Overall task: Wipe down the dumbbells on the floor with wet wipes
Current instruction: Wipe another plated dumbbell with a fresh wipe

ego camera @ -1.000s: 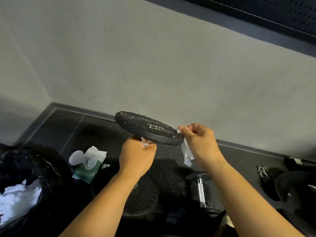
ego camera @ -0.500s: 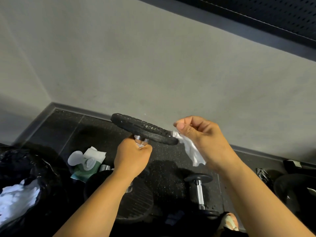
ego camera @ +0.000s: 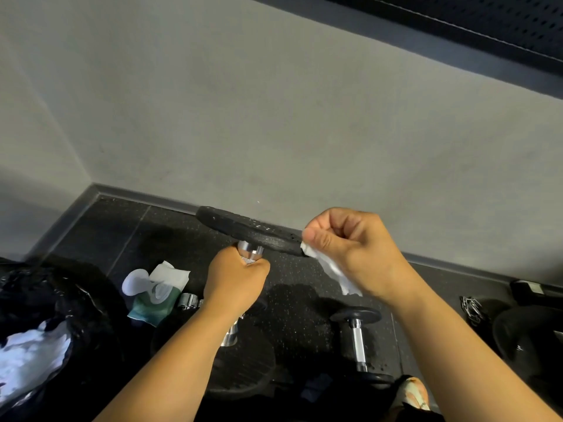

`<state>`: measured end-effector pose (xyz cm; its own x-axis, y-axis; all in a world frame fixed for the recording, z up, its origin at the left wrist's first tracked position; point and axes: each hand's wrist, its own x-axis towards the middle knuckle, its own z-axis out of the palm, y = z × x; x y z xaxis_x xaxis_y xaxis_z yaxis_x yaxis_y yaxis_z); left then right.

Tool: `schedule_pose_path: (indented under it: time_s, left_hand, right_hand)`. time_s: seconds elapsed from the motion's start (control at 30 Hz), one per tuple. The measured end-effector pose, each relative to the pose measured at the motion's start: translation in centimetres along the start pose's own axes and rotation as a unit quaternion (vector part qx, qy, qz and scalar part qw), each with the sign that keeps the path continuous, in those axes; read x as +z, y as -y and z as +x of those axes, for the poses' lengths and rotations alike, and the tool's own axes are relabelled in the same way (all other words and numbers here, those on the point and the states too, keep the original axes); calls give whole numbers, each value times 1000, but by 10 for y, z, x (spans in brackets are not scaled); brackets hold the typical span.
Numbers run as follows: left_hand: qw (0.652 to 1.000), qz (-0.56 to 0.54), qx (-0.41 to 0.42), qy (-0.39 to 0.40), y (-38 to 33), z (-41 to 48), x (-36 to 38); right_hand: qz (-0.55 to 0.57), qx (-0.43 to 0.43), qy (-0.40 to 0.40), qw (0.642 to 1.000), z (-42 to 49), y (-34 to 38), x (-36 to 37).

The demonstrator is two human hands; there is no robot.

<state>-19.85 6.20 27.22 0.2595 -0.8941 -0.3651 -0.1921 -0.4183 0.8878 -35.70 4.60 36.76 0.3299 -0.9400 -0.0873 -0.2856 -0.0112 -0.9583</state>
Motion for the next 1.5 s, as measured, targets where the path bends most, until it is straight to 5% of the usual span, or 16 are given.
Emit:
schedule_pose_path:
  time_s: [0.17, 0.3, 0.53, 1.13, 1.37, 1.5]
  left_hand:
    - [995, -70, -62, 38, -2, 1, -2]
    - [980, -134, -128, 77, -3, -2, 2]
    - [960, -176, -189, 108, 1, -2, 23]
    - [964, -85, -230, 98, 51, -12, 102]
    - [947, -101, -286, 102, 86, -4, 155]
    - [941, -68, -310, 114, 105, 11, 183]
  right_hand:
    - [122, 106, -120, 980, 1, -11, -7]
    - [311, 264, -203, 890, 4, -34, -6]
    - [387, 374, -137, 832, -2, -85, 45]
    - [210, 431, -50, 876, -31, -170, 18]
    - [189, 468, -82, 859, -40, -216, 4]
    - [-25, 464, 4, 886, -27, -242, -7]
